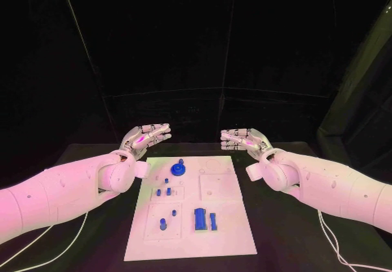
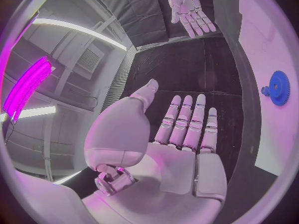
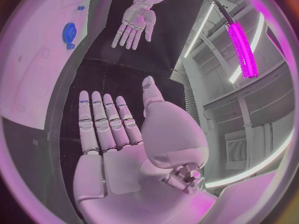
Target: Assemble the parts on the task board
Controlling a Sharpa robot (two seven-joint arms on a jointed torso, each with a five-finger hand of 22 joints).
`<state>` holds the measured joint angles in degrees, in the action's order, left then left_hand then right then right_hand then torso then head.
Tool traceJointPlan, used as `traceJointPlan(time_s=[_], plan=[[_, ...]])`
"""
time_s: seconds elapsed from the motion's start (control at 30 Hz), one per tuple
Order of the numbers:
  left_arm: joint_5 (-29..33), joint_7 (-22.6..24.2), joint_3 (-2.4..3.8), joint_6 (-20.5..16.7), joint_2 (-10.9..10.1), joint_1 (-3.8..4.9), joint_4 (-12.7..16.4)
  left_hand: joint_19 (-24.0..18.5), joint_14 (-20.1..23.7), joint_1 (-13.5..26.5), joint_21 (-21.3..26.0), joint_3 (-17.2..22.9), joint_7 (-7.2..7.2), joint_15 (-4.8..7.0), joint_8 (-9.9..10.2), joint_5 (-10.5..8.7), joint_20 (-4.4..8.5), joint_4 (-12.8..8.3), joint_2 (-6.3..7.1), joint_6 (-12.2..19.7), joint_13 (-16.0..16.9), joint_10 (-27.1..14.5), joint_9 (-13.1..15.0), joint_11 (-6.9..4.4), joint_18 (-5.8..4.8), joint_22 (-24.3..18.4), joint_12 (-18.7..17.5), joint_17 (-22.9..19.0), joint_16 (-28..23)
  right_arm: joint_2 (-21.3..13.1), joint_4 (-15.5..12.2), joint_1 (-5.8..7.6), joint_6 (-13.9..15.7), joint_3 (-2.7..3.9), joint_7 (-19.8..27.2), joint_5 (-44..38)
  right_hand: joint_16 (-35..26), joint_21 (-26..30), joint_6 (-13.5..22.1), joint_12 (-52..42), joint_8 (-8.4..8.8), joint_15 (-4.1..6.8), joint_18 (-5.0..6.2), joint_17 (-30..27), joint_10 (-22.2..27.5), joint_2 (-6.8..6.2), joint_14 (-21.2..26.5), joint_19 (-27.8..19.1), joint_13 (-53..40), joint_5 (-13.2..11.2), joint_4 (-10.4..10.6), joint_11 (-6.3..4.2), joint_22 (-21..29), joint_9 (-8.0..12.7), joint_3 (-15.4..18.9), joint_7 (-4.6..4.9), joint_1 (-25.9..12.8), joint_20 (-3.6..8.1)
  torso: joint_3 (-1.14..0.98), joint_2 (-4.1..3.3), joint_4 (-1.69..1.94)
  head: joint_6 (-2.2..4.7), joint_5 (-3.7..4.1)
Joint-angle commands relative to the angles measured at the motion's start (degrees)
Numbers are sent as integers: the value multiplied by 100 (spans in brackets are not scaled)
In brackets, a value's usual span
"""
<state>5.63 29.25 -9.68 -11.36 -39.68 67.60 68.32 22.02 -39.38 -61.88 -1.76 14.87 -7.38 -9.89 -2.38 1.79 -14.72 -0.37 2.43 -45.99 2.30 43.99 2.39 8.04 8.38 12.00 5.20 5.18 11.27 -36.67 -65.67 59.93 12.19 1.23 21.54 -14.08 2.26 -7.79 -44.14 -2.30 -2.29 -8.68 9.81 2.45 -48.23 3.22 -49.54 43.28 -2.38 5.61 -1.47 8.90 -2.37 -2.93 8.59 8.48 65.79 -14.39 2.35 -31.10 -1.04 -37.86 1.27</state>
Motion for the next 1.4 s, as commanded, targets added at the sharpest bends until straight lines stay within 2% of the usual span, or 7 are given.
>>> traceJointPlan(time_s=[0.03,0.3,0.33,0.37,0.43,0.77,1.4], plan=[[-37,4,49,-148,-22,-22,104,-725,1287,2023,176,-487,242,323,238,-179,473,37,-243,1504,-230,-1437,-239,-263,-251,-392,-520,-518,-369,-42,-117,7,175,-1,39,57,-226,257,1442,230,229,283,-297,-245,1575,-322,1619,-1414,238,-561,147,-291,237,293,-277,-274,-2150,471,-53,-2,25,75,-26],[-196,19,327,-1094,-167,-240,727,-1130,2031,3194,176,-765,738,511,238,-179,766,37,-243,2373,-230,-2271,-239,-804,-375,-619,-520,-518,-579,-280,-841,12,1121,-39,285,481,-226,779,2281,230,229,447,-454,-245,2490,-322,2560,-2235,238,-561,147,-460,237,293,-431,-437,-3398,743,-228,-8,101,338,-123],[-224,22,375,-1259,-192,-278,835,-1176,2107,3309,176,-797,738,529,238,-179,790,37,-243,2459,-230,-2349,-239,-804,-375,-642,-520,-518,-604,-322,-967,13,1286,-46,328,554,-226,779,2363,230,229,465,-454,-245,2581,-322,2651,-2316,238,-561,147,-477,237,293,-451,-848,-3519,771,-233,-8,103,346,-126],[-253,25,426,-1432,-219,-318,949,-1210,2178,3421,176,-823,738,547,238,-179,822,37,-243,2542,-230,-2430,-239,-804,-403,-664,-520,-518,-620,-365,-1100,14,1459,-53,373,632,-226,779,2442,230,229,868,-493,-245,2666,-322,2740,-2393,238,-561,147,-890,237,293,-859,-848,-3637,796,-235,-8,104,349,-127],[-314,31,532,-1792,-274,-401,1186,-1291,2319,3645,176,-876,738,583,238,-179,873,37,-243,2710,-230,-2590,-239,-804,-838,-707,-520,-518,-665,-456,-1375,16,1818,-67,467,793,-226,779,2595,230,229,868,-516,-245,2835,-322,2910,-2544,238,-561,147,-890,237,293,-859,-848,-3867,847,-235,-8,104,349,-127],[-538,52,923,-3122,-478,-709,2062,-1598,2880,4530,176,-1082,738,989,238,-179,1472,37,-243,3365,-230,-3221,-239,-804,-838,-1200,-520,-518,-1127,-772,-2336,22,3073,-118,794,1355,-226,779,3228,230,229,868,-981,-245,3525,-322,3625,-3165,238,-561,147,-890,237,293,-859,-848,-4812,1439,-235,-8,104,349,-127],[-563,55,968,-3276,-501,-744,2164,-2202,3436,5413,176,-1487,738,989,238,-179,1472,37,-243,4023,-230,-3850,-239,-804,-838,-1200,-520,-518,-1127,-802,-2428,23,3193,-123,825,1408,-226,779,3854,230,229,868,-981,-245,4210,-322,4327,-3770,238,-561,147,-890,237,293,-859,-848,-5747,1439,-235,-8,104,349,-127]])
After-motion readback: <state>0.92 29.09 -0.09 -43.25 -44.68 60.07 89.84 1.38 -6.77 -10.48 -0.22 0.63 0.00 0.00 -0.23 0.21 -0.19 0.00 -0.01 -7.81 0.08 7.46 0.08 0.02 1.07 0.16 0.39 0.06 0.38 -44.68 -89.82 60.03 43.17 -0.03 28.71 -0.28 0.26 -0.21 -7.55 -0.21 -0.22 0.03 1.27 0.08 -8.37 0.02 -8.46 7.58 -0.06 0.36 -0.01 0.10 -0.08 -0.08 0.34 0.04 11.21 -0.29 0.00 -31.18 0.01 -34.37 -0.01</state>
